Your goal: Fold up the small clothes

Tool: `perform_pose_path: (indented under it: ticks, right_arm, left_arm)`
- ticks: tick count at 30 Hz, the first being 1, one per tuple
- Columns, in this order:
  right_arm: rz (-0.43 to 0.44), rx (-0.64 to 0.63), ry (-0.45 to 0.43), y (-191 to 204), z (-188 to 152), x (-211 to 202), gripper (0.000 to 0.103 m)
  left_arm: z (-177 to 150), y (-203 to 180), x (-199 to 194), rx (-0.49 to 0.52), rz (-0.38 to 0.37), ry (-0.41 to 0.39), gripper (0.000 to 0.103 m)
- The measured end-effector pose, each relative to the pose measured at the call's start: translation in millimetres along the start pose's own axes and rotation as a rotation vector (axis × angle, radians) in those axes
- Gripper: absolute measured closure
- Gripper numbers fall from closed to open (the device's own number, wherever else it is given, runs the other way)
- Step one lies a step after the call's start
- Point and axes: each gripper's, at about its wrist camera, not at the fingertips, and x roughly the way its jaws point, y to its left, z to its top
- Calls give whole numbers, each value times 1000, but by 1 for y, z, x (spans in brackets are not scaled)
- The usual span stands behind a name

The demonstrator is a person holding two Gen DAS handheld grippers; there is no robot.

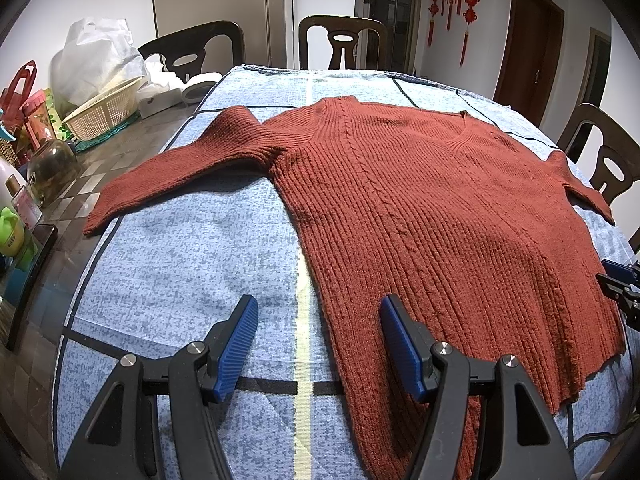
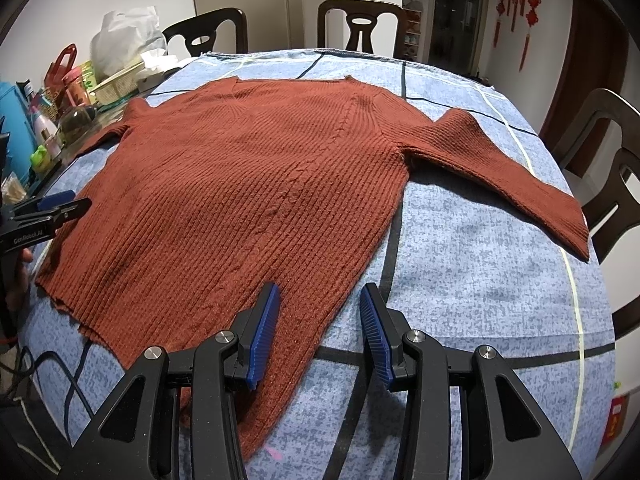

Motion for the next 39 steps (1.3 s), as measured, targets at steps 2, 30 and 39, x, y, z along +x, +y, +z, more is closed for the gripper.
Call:
perform_pose_path:
  ticks: [2, 30, 39]
  right_arm:
    - [3, 6, 1, 0, 0, 0, 60]
    - [-1, 5, -3, 4, 6, -10, 60]
    - [17, -25, -31, 15, 23, -9, 60]
  left_arm:
    - [0, 0, 0, -1, 0, 1, 36]
    - [4, 3, -2, -8, 0, 20, 37]
    - [17, 17, -7, -25, 30, -5, 37]
